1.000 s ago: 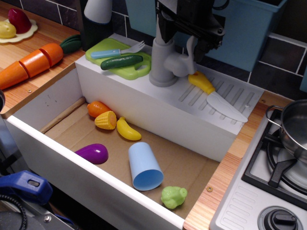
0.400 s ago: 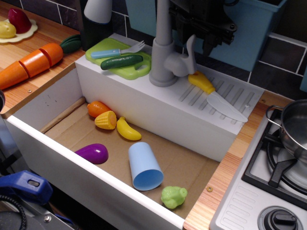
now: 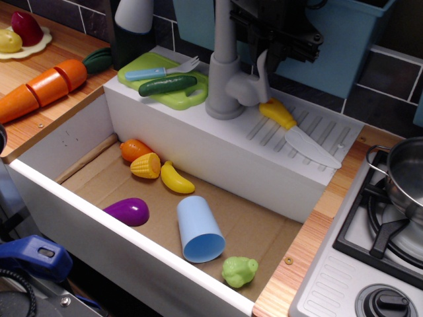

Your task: Turn lever vertical to front

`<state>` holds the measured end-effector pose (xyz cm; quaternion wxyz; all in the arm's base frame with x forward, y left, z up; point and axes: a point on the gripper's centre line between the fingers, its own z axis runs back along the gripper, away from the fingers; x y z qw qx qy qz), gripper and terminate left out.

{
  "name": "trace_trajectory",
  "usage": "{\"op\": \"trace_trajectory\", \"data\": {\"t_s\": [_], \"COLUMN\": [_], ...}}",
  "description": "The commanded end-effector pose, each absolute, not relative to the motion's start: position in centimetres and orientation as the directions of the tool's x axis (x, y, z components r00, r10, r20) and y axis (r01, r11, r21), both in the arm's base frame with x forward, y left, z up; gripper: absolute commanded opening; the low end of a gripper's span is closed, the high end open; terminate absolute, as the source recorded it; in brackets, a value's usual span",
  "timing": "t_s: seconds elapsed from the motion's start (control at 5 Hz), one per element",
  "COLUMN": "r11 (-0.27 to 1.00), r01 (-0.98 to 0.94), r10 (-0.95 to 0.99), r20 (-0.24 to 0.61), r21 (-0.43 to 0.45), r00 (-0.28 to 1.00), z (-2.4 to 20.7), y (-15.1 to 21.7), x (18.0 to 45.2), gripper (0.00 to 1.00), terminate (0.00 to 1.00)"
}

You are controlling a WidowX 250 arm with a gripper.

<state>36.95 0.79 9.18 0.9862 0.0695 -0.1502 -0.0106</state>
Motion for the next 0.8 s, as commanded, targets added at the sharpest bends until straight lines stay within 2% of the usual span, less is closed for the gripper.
{"op": "trace_trajectory", "data": {"t_s": [0.0, 0.6], "r11": [0.99, 0.988], "r01": [-0.106, -0.15], "r10": [0.075, 0.133], "r20": [0.283, 0.28], "r21": [0.096, 0.04], "r00": [0.956, 0.951], "z": [10.0, 5.7], "y": [0.3, 0.0], "x": [34.6, 31.8], "gripper": [0.0, 0.0], "terminate": [0.0, 0.0]}}
